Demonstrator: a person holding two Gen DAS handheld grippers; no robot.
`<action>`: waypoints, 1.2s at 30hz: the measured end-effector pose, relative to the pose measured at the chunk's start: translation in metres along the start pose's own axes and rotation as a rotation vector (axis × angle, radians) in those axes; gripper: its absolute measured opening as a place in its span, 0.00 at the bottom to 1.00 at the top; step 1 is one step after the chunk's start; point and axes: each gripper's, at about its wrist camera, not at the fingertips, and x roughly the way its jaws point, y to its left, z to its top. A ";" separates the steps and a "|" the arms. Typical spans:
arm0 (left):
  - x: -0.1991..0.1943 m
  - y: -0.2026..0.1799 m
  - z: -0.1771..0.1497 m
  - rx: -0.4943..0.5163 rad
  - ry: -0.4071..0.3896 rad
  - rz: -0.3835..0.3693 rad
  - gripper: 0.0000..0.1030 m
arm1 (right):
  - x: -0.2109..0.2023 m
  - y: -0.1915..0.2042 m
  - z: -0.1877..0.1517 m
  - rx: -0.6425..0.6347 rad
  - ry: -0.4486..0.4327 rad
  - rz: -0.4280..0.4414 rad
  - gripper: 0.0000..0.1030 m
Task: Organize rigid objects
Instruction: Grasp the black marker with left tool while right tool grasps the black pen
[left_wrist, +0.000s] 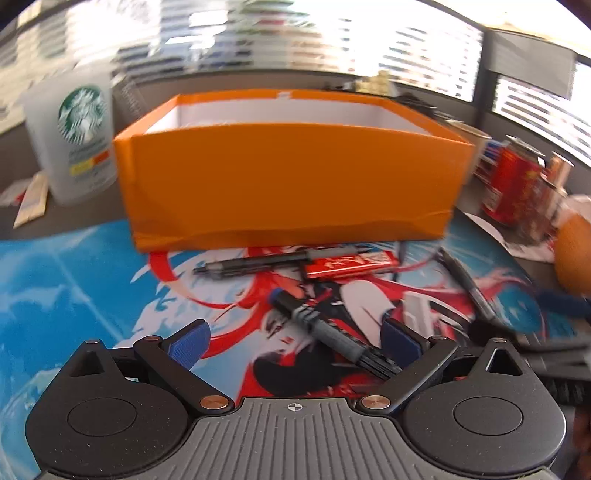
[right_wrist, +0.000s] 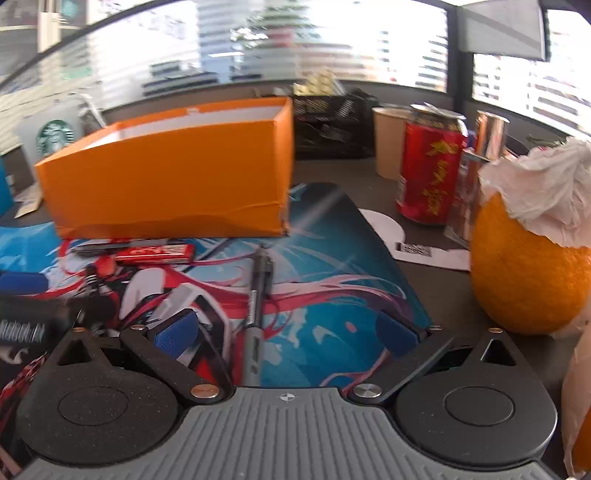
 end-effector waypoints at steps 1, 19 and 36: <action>0.003 0.001 0.001 -0.007 0.016 0.005 0.99 | -0.002 0.002 0.000 -0.021 -0.010 0.007 1.00; 0.000 -0.016 -0.010 0.177 -0.092 -0.117 0.51 | 0.000 0.029 -0.002 -0.225 -0.010 -0.009 0.10; -0.012 -0.017 -0.015 0.217 -0.078 -0.184 0.10 | -0.001 0.025 -0.002 -0.197 -0.016 0.015 0.09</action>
